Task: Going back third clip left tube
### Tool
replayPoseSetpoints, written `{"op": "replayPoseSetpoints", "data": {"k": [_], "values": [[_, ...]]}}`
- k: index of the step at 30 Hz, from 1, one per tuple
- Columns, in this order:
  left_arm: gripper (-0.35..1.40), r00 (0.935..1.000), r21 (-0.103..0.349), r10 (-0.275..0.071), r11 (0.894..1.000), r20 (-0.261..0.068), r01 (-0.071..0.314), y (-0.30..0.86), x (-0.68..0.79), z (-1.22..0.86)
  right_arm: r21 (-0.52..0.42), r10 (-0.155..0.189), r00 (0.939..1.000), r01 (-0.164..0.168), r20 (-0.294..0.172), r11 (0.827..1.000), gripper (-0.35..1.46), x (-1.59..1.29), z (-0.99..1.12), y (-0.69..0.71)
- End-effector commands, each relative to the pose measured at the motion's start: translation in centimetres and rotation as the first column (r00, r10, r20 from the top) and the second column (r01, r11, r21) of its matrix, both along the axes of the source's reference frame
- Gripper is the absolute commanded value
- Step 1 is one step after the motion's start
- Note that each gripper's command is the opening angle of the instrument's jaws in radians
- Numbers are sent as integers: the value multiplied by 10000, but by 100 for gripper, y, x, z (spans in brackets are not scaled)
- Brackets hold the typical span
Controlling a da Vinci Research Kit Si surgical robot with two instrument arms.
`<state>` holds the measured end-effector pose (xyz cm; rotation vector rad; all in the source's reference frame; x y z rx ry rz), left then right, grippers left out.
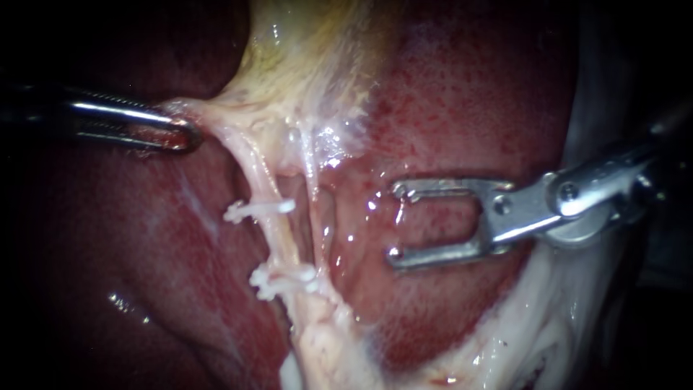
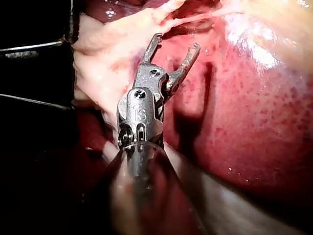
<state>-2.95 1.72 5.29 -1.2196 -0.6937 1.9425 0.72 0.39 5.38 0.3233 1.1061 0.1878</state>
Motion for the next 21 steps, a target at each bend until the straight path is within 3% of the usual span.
{"op": "replayPoseSetpoints", "data": {"k": [1, 9, 21], "values": [[-35, 10000, 3, -7, 10000, -6, 7, 0, 0, 0, -43, 0, 10000, 0, 17, 10000, 50, -4, -2, 2], [-35, 10000, -41, -44, 10000, -42, 44, -1, -8, 10, -182, -256, 9996, 253, -110, 9995, 50, -17, -8, 2], [-35, 9992, -186, 200, 9996, -332, -206, -17, -32, 65, -144, -390, 9991, 388, -172, 9991, 50, -17, -11, -2]]}}
